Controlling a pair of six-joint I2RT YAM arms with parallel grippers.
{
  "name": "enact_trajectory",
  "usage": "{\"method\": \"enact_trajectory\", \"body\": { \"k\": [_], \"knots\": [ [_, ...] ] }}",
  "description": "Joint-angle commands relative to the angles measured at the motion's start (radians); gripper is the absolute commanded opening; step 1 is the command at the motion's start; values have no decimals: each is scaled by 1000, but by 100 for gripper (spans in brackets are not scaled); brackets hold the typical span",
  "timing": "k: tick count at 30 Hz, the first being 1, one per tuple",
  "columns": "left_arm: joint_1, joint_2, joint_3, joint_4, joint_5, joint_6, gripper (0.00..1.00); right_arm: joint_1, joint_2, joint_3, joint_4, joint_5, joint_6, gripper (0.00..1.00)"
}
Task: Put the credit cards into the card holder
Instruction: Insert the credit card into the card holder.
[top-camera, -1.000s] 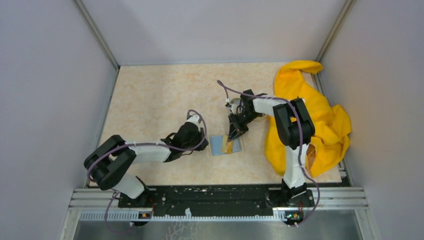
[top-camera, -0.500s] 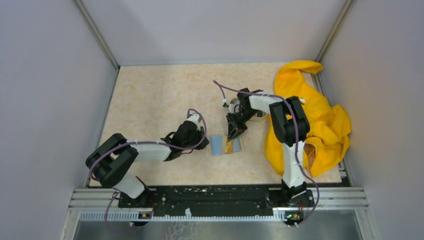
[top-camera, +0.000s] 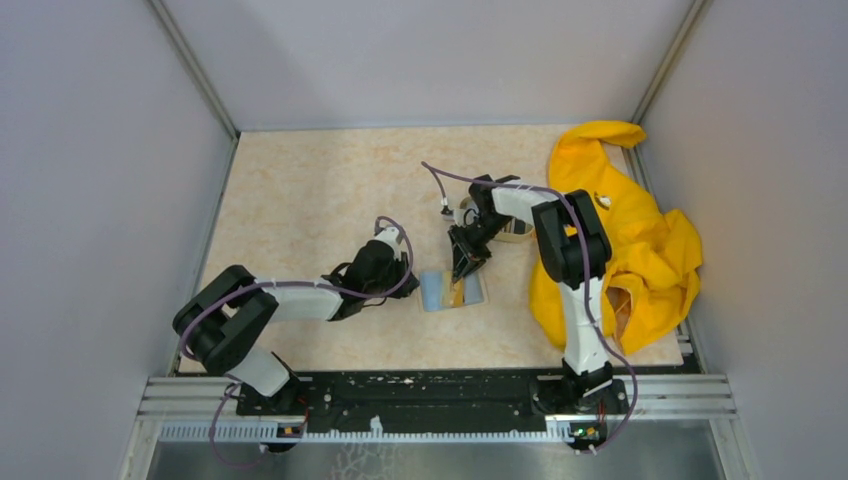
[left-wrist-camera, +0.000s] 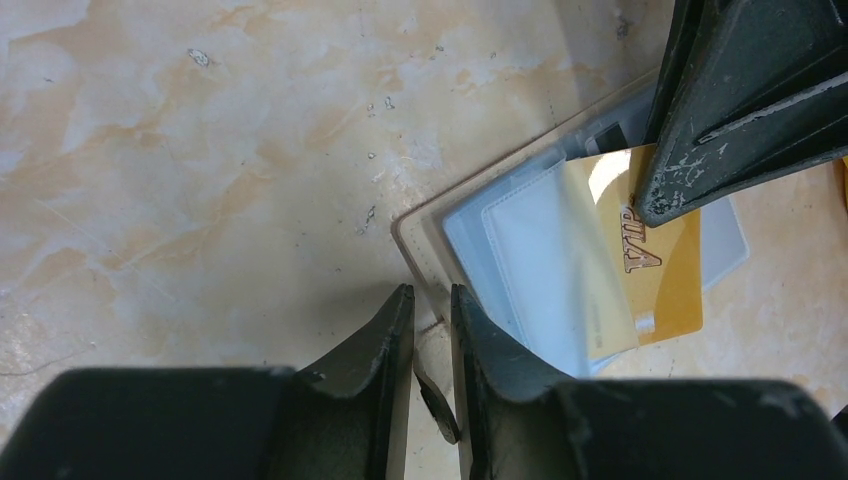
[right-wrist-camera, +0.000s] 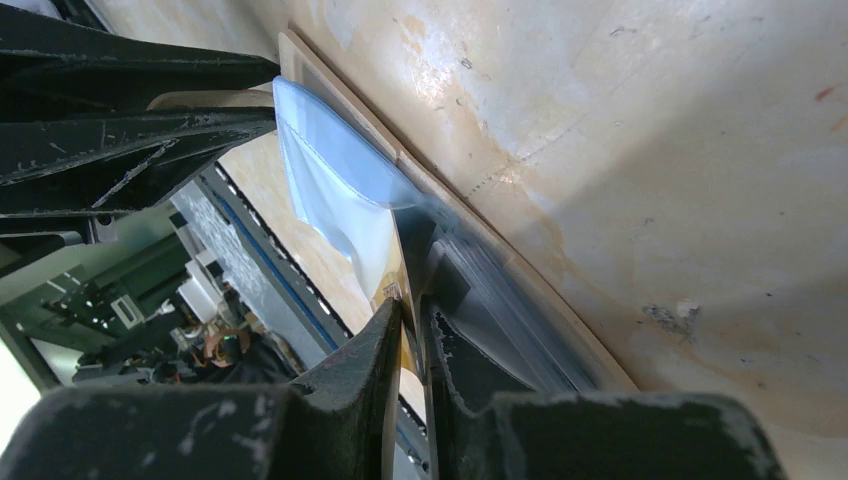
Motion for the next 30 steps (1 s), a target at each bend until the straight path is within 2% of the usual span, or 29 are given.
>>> {"method": "enact_trajectory", "body": {
  "k": [1, 10, 20, 23, 25, 28, 30],
  "knots": [
    [8, 7, -3, -8, 14, 8, 26, 18, 67, 28, 36, 116, -25, 14],
    [22, -74, -13, -75, -30, -12, 27, 19, 69, 52, 20, 38, -76, 19],
    [23, -174, -21, -126, -6, -16, 28, 14, 83, 73, 34, -9, -86, 21],
    [23, -202, -23, -119, 68, -29, 29, 9, 75, 72, 45, -13, -78, 22],
    [22, -216, -22, -91, 169, -47, 29, 6, 68, 65, 55, -9, -71, 22],
    [20, -211, -38, 50, 326, -135, 30, 5, 66, 56, 60, -7, -68, 23],
    [6, -191, -39, 130, 380, -195, 30, 5, 65, 47, 67, -5, -66, 22]
  ]
}}
